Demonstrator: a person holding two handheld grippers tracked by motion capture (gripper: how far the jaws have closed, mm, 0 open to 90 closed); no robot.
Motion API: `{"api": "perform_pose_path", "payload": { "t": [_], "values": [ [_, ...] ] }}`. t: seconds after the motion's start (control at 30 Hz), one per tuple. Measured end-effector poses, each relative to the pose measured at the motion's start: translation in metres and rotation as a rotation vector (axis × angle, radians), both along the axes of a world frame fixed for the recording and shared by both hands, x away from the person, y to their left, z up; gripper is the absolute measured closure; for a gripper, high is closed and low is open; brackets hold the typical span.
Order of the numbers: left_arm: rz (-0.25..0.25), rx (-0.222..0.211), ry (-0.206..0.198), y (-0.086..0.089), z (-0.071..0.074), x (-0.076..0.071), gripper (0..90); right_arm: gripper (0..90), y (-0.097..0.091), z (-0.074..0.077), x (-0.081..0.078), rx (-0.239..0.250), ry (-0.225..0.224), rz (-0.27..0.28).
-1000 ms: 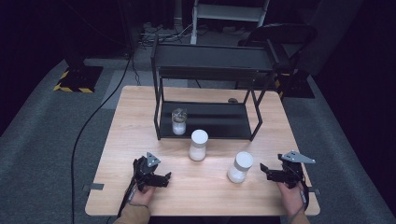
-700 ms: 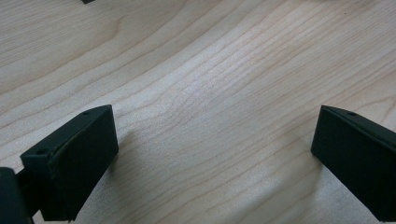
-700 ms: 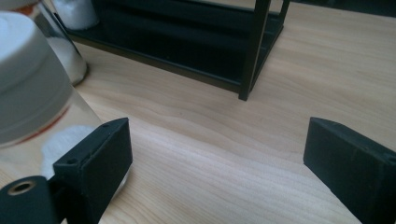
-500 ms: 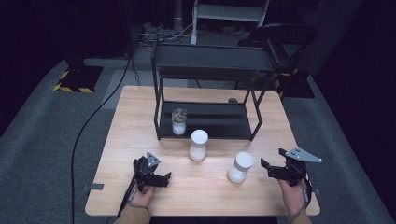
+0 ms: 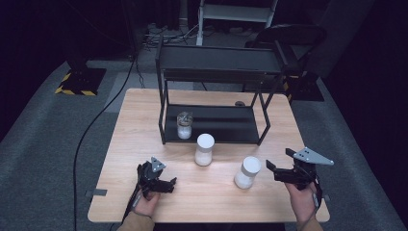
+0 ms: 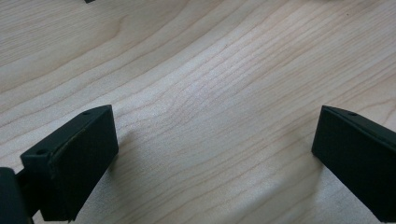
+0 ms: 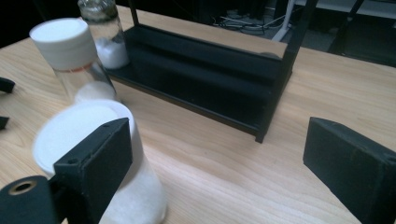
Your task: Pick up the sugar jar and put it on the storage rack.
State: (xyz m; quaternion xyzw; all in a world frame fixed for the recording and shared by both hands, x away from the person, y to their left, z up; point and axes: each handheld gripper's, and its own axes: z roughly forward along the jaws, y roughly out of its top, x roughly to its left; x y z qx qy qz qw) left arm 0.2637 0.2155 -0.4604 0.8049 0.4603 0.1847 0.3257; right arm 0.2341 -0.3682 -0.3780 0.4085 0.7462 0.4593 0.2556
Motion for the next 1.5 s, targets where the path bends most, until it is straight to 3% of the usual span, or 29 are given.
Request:
{"api": "perform_pose_path", "payload": {
  "t": [0.1, 0.3, 0.47, 0.7, 1.5],
  "values": [
    [0.002, -0.002, -0.001, 0.0, 0.0, 0.0, 0.0, 7.6, 0.005, 0.006, 0.0, 0.015, -0.001, 0.008],
    [0.0, -0.003, -0.001, 0.0, 0.0, 0.0, 0.0, 7.1, 0.022, 0.015, 0.0, -0.001, -0.013, 0.017],
    [-0.004, 0.001, 0.0, 0.001, 0.0, 0.0, 0.0, 7.1, 0.032, 0.017, 0.007, 0.042, 0.019, 0.036],
    [-0.004, 0.001, 0.0, 0.001, 0.0, 0.0, 0.0, 7.1, 0.057, 0.024, 0.008, 0.0, 0.003, 0.061],
    [-0.009, 0.0, 0.0, 0.001, 0.0, 0.001, 0.0, 7.1, 0.129, 0.043, 0.017, -0.064, -0.045, 0.098]
  ]
}}
